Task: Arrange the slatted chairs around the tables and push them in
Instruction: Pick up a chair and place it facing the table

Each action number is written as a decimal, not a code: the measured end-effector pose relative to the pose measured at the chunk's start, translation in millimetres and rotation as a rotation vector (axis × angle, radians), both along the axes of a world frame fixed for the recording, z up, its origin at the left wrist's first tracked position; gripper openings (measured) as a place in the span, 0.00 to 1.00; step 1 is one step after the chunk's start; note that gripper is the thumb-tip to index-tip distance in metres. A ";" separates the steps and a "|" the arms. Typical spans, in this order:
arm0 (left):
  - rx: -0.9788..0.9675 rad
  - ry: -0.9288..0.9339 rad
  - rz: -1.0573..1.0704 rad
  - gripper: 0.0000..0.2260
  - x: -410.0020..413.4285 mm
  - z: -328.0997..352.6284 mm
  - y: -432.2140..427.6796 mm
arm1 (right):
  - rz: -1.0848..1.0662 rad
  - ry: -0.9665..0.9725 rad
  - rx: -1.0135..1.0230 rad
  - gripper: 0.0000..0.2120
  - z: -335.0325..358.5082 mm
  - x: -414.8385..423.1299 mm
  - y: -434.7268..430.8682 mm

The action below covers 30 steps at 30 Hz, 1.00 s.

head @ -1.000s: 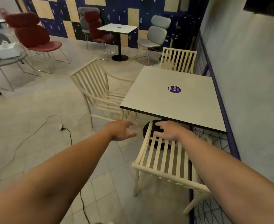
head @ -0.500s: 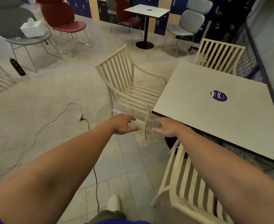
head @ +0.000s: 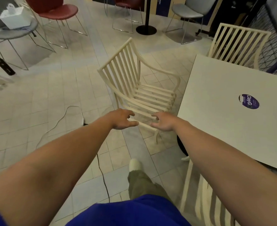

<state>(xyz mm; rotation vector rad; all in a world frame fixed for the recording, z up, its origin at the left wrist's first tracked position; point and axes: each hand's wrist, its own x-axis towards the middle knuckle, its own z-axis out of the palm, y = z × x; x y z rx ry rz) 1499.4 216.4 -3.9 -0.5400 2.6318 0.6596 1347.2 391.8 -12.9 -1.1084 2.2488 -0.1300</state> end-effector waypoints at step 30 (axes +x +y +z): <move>-0.087 -0.037 -0.236 0.31 -199.1 -2.0 -452.9 | -0.301 -0.107 -0.050 0.35 -47.6 -152.6 -425.2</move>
